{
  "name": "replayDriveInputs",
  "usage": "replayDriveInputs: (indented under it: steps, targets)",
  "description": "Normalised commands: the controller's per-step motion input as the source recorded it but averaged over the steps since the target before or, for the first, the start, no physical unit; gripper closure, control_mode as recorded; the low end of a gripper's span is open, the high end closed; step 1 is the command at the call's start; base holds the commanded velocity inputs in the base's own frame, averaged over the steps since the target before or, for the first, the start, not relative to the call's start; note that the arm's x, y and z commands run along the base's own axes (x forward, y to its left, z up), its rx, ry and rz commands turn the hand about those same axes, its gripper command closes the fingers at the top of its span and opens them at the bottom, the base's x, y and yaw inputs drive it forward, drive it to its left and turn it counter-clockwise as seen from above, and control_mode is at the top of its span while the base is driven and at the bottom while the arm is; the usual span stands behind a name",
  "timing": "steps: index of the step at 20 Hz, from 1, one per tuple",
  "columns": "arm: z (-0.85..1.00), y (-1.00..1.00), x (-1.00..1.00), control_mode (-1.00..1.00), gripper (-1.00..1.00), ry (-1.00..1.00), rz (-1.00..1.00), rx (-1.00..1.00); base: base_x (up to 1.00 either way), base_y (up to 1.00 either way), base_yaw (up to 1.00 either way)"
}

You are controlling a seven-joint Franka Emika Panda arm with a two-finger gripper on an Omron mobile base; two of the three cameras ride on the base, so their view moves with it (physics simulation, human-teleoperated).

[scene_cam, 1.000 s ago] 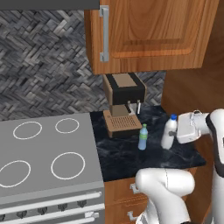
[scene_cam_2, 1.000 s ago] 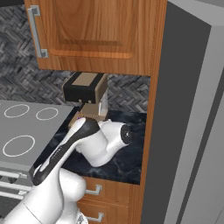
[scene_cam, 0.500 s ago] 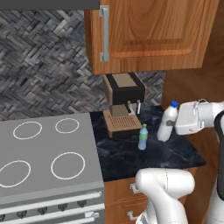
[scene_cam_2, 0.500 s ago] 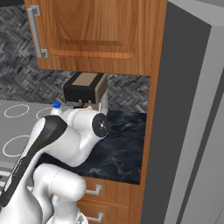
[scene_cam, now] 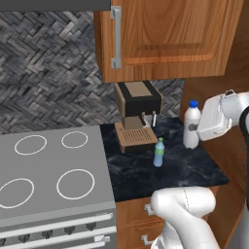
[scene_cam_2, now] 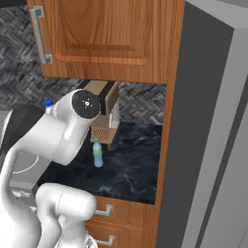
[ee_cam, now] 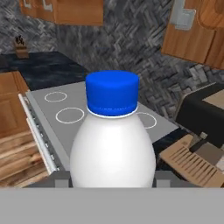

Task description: Take the bottled waters from the counter and place them in the freezer to freeze. Close the freezer door after placing the bottles.

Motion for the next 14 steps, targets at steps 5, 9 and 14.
replayDriveInputs:
  steps: [5, 9, 14]
  targets:
    - [0.02, 0.19, -0.54, -1.00, 1.00, 0.00, -0.18, -0.04, 0.00, 0.00, 0.00]
    - [0.00, 0.25, -0.68, -1.00, 1.00, 0.00, -0.28, 0.03, 0.00, 0.00, 0.00]
    - [0.00, 0.09, -0.36, -1.00, 1.00, 0.00, -0.44, 0.03, 0.00, 0.00, 0.00]
